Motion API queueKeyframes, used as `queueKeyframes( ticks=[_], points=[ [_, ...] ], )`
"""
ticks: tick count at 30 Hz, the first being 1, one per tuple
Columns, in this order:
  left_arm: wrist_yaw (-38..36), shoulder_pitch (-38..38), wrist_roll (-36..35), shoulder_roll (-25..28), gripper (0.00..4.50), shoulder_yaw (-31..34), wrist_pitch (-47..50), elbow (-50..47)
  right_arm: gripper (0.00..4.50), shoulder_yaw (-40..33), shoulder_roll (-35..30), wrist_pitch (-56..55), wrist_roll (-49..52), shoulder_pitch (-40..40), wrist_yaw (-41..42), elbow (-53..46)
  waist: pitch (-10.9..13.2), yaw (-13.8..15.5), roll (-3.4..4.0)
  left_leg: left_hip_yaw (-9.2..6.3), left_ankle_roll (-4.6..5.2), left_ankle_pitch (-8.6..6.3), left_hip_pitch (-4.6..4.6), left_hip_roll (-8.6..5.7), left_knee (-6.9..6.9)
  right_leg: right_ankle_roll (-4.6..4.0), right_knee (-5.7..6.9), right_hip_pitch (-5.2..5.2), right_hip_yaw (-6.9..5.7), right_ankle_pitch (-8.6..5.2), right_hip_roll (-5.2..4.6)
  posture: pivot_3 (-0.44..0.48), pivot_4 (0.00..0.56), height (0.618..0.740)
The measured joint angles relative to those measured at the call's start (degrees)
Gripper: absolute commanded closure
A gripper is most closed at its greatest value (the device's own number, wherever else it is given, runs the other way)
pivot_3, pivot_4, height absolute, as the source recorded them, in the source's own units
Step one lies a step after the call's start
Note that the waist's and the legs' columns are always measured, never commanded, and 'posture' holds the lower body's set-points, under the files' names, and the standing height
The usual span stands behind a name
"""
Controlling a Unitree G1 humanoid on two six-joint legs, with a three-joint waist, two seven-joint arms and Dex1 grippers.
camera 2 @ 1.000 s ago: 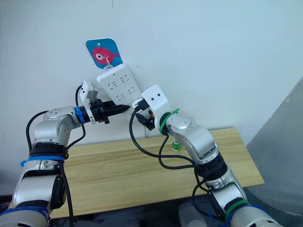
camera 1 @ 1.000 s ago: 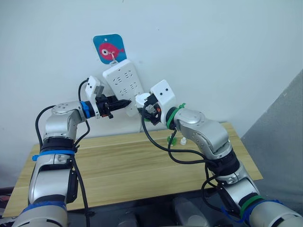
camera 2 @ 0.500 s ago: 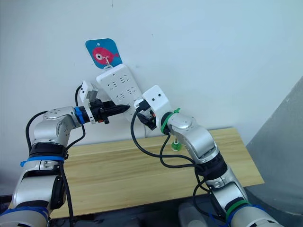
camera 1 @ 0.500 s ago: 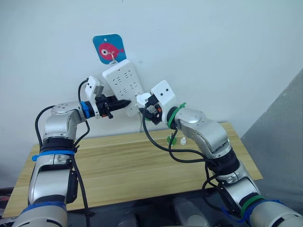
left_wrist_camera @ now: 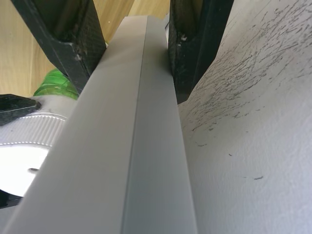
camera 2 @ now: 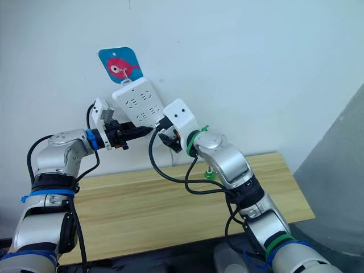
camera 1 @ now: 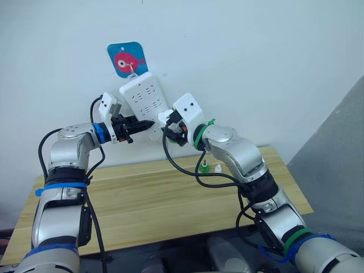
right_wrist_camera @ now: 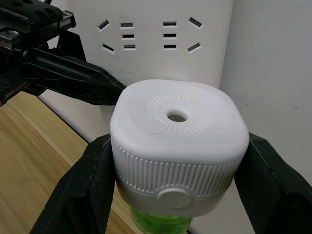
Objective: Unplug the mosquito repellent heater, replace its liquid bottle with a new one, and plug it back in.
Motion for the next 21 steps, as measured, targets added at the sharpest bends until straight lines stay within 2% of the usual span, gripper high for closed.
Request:
queueKeyframes(
  ticks=[17, 21],
  points=[
    [0.78, 0.85, 0.8, 0.49, 3.2, 1.33, 1.21, -0.19, 1.47, -1.07, 3.17, -3.87, -0.46, -2.01, 0.69, 7.04, -0.04, -1.19, -0.03, -0.09, 0.07, 0.17, 0.16, 0.07, 0.04, 0.04, 0.2, 0.03, -0.03, -0.01, 0.25, -0.264, 0.061, 0.692],
    [0.73, 0.8, 0.48, -0.64, 3.2, 1.39, 0.94, -0.83, 0.13, -1.15, 3.41, -5.19, -1.42, -2.04, 0.28, 7.15, -0.04, -0.8, -0.04, -0.18, 0.07, 0.18, 0.1, 0.03, 0.02, 0.05, 0.2, 0.03, -0.09, -0.01, 0.23, -0.268, 0.059, 0.692]
  ],
)
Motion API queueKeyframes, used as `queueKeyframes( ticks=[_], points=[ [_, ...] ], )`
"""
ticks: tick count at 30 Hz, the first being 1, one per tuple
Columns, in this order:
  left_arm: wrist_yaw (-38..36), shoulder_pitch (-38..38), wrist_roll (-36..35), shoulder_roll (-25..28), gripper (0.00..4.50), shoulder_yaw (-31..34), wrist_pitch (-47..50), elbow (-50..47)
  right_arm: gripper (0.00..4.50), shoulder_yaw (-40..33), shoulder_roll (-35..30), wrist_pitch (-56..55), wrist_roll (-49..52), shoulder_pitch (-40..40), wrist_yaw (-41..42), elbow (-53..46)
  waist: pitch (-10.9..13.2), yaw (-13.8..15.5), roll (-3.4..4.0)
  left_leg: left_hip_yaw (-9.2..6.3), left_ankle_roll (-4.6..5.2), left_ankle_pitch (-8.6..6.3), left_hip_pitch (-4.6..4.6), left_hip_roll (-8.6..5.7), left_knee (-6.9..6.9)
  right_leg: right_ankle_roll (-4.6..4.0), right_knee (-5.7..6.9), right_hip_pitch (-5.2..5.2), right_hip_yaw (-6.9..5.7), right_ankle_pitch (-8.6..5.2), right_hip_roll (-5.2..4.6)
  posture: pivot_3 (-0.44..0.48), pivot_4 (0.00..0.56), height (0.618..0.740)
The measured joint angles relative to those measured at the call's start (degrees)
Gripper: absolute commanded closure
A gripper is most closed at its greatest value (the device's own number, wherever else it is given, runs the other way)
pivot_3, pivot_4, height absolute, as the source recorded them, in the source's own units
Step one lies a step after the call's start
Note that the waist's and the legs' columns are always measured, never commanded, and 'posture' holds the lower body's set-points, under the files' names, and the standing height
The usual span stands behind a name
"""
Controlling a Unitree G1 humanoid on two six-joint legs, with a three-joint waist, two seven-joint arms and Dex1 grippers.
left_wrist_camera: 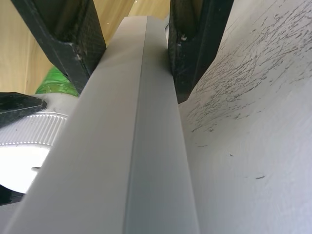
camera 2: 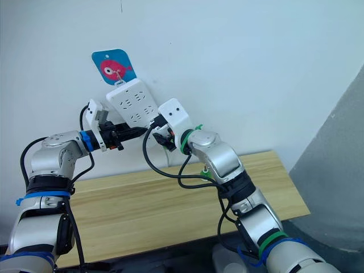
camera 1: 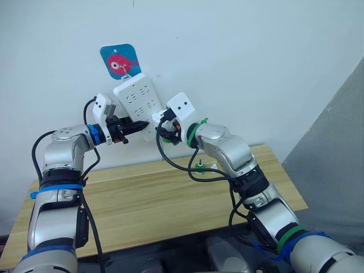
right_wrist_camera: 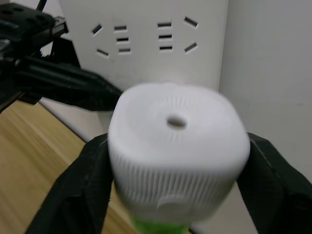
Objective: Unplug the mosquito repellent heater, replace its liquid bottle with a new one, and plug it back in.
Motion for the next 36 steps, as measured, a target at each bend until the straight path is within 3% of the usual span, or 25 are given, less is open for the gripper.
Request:
queueKeyframes(
  ticks=[9, 15, 21, 26, 30, 36],
  points=[
    [-0.53, -0.61, -0.1, -0.45, 3.2, -1.21, -3.97, 0.78, 0.0, 0.17, -2.28, 2.59, -0.81, 3.5, 0.59, -6.82, -0.14, 0.5, -0.23, -0.02, -0.05, -0.08, -0.44, -0.26, -0.08, 0.02, -0.43, -0.06, -0.18, -0.07, -0.7, -0.273, 0.057, 0.692],
    [-0.57, -1.62, 0.07, -0.62, 3.2, -1.7, -6.2, 3.66, 0.0, 0.39, -9.32, 9.31, 0.66, 11.06, 4.17, -21.2, -0.16, 0.73, -0.26, -0.11, -0.05, -0.06, -0.36, -0.21, -0.02, 0.03, -0.29, -0.01, -0.29, -0.08, -0.62, -0.268, 0.061, 0.692],
    [2.33, -1.81, 2.71, 0.4, 1.34, -1.56, -12.81, 7.27, 0.0, -0.03, -15.03, 13.03, 4.35, 14.65, 8.36, -30.98, -0.15, 0.72, -0.25, -0.08, -0.05, -0.06, -0.3, -0.11, -0.07, 0.25, -0.27, -0.03, -0.27, -0.2, -0.4, -0.25, 0.071, 0.692],
    [1.0, -1.11, 3.21, 0.45, 0.02, -2.71, -15.53, 7.01, 0.0, 0.11, -17.04, 12.89, 6.81, 14.65, 11.34, -32.4, -0.14, 1.16, -0.23, -0.09, -0.04, -0.06, -0.22, -0.08, -0.07, 0.23, -0.23, 0.02, -0.29, -0.21, -0.38, -0.22, 0.074, 0.692],
    [1.77, 1.65, 3.34, 2.99, 0.02, -2.13, -16.24, 4.82, 0.0, 0.21, -17.94, 10.76, 8.21, 14.58, 13.4, -32.73, -0.12, 1.05, -0.21, 0.05, -0.04, -0.06, -0.08, -0.06, -0.11, 0.23, -0.22, 0.01, -0.11, -0.21, -0.29, -0.193, 0.08, 0.692],
    [4.9, 12.19, 2.36, 8.26, 0.02, 2.66, -13.66, -4.42, 0.0, 0.42, -18.31, 5.73, 8.81, 14.69, 16.23, -32.58, -0.07, 2.54, -0.18, 0.04, -0.03, -0.07, -0.05, 0.05, -0.53, 0.13, -0.31, -0.07, -0.08, -0.2, -0.29, -0.141, 0.098, 0.692]
  ],
)
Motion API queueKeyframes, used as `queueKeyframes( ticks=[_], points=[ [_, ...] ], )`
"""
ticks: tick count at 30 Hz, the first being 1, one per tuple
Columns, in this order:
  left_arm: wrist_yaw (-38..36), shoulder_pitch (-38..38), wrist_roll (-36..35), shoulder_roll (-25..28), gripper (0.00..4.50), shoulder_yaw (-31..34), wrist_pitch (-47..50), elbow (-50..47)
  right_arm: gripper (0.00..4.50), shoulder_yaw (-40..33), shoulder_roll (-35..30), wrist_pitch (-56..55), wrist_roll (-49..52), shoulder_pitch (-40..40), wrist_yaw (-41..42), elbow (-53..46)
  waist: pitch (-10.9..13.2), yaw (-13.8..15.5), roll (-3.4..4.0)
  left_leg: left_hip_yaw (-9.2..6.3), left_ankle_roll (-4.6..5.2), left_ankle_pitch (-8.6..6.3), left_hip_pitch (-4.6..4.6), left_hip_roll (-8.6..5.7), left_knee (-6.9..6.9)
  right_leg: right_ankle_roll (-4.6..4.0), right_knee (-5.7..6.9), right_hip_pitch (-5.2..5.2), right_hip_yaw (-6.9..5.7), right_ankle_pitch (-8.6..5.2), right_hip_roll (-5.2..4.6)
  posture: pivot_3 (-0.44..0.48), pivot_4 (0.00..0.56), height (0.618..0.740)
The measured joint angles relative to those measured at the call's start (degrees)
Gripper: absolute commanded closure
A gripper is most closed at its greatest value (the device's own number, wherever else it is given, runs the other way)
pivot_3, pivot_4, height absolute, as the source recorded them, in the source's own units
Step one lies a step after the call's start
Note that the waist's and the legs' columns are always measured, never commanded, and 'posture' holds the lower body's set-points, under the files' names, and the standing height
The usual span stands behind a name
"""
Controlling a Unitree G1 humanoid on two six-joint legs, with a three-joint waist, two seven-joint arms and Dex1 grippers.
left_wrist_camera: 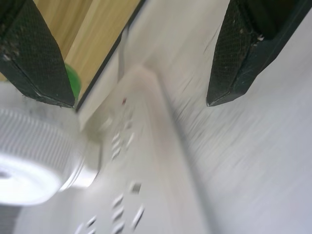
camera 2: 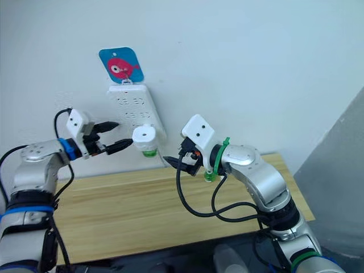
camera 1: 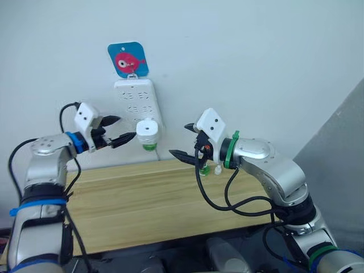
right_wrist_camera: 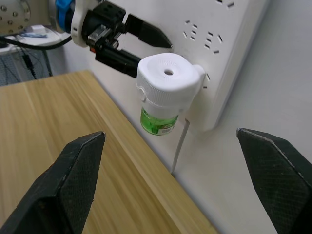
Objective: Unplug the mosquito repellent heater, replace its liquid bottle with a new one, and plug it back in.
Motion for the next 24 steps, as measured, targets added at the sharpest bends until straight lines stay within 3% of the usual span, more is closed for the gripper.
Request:
queueKeyframes(
  ticks=[6, 7, 9, 12, 19, 24],
  points=[
    [2.2, 9.3, -2.22, 1.36, 0.02, 4.24, 3.99, -9.74, 0.0, 1.42, 1.22, -2.57, 0.44, 0.48, 0.67, 0.5, 0.31, 2.44, -0.1, 0.12, -0.01, 0.01, 0.0, 0.0, -0.01, 0.03, -0.03, 0.01, 0.12, -0.02, -0.06, -0.109, 0.105, 0.692],
    [2.47, 11.59, -2.93, 1.85, 0.01, 5.3, 4.89, -12.4, 0.17, 1.67, 1.65, -2.94, 0.43, 0.65, 0.57, 0.67, 0.33, 2.86, -0.12, 0.14, -0.01, 0.01, 0.01, 0.0, -0.01, 0.03, -0.06, 0.03, 0.14, -0.02, -0.07, -0.106, 0.105, 0.692],
    [2.62, 20.07, -5.88, 2.33, 0.0, 8.37, 8.16, -22.22, 0.58, 2.57, 3.33, -3.48, 0.29, 1.26, -0.21, 1.28, 0.34, 3.2, -0.13, 0.28, -0.01, 0.0, 0.08, 0.02, -0.09, 0.02, -0.09, 0.02, 0.3, -0.02, -0.11, -0.093, 0.105, 0.692],
    [2.82, 28.72, -9.41, 1.56, 0.0, 9.85, 11.88, -33.22, 1.71, 3.41, 5.37, -4.59, -0.8, 1.85, -2.12, 3.4, 0.48, 4.05, -0.14, 0.18, -0.02, 0.0, 0.08, 0.08, -0.11, 0.02, -0.09, 0.04, 0.3, -0.02, -0.12, -0.085, 0.105, 0.692],
    [6.23, 40.66, -13.2, -3.92, 0.0, 9.22, 13.39, -51.21, 4.37, 5.1, 7.45, -9.55, -4.45, 2.72, -5.3, 8.33, 0.61, 6.51, -0.1, 0.35, -0.03, 0.01, 0.18, 0.01, -0.11, 0.04, -0.11, 0.06, 0.32, -0.04, -0.04, -0.087, 0.104, 0.692],
    [11.37, 43.88, -12.93, -9.47, 0.0, 6.97, 12.03, -57.08, 4.48, 5.45, 10.43, -12.76, -7.47, 3.21, -8.56, 12.45, 0.61, 6.63, -0.11, 0.49, -0.03, 0.01, 0.22, -0.02, -0.12, 0.04, -0.14, 0.06, 0.43, -0.04, -0.02, -0.094, 0.106, 0.692]
  ],
)
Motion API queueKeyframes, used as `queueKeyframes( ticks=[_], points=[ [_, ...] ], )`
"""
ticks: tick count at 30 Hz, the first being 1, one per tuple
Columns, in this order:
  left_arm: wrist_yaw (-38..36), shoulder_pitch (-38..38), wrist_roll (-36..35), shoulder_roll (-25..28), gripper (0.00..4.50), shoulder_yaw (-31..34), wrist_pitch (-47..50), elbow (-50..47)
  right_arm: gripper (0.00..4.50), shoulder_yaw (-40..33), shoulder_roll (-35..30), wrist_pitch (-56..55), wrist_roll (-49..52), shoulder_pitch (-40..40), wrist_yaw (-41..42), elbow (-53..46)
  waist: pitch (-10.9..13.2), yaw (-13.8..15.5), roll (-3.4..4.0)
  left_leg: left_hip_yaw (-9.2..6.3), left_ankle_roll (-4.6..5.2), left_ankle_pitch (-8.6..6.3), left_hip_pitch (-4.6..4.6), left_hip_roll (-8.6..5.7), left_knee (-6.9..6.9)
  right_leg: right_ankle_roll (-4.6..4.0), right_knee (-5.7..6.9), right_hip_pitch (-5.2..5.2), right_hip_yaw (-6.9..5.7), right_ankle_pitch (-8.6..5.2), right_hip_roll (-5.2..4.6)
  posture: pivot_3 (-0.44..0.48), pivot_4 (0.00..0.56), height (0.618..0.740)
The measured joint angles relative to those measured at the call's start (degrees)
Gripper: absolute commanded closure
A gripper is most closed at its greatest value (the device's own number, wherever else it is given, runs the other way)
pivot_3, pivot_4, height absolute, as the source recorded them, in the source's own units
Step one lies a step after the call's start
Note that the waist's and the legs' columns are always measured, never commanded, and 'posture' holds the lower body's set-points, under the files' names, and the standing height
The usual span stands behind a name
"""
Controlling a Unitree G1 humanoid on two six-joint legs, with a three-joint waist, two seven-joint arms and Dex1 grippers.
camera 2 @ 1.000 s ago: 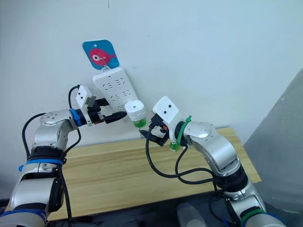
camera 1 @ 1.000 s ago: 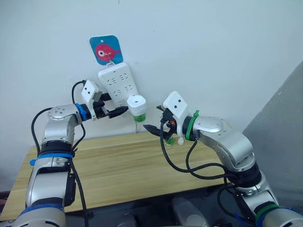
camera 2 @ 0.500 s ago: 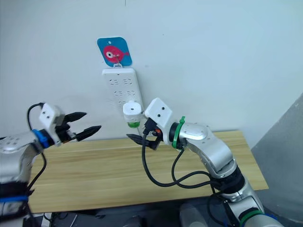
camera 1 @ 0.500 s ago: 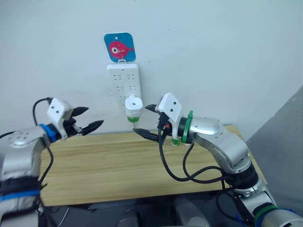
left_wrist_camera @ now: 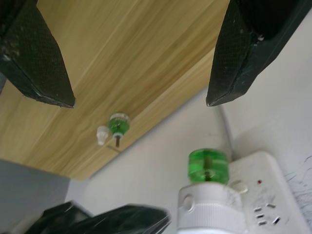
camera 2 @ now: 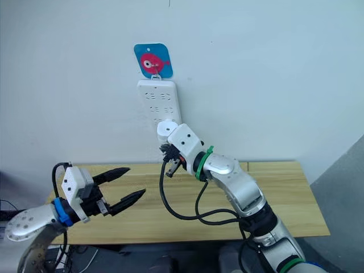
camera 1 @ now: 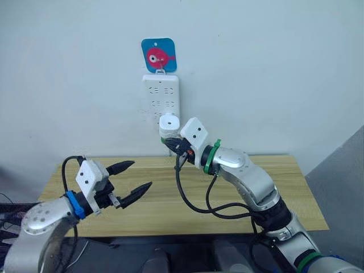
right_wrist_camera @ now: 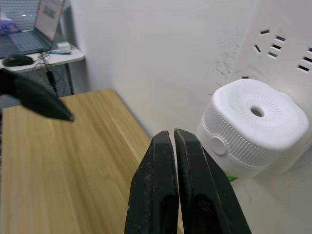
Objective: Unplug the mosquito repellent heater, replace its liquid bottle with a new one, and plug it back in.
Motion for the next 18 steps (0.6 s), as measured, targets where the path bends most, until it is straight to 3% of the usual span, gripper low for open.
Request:
queueKeyframes(
  ticks=[18],
  points=[
    [3.75, -1.1, 1.31, -1.34, 0.0, -2.64, -3.38, -2.01, 4.48, -1.44, 2.86, -2.79, -2.73, -0.07, -3.87, 6.15, 0.04, -0.07, -0.01, 0.13, 0.0, 0.0, 0.06, -0.03, -0.09, -0.01, -0.07, -0.01, 0.11, 0.0, 0.22, -0.101, 0.102, 0.692]
  ],
)
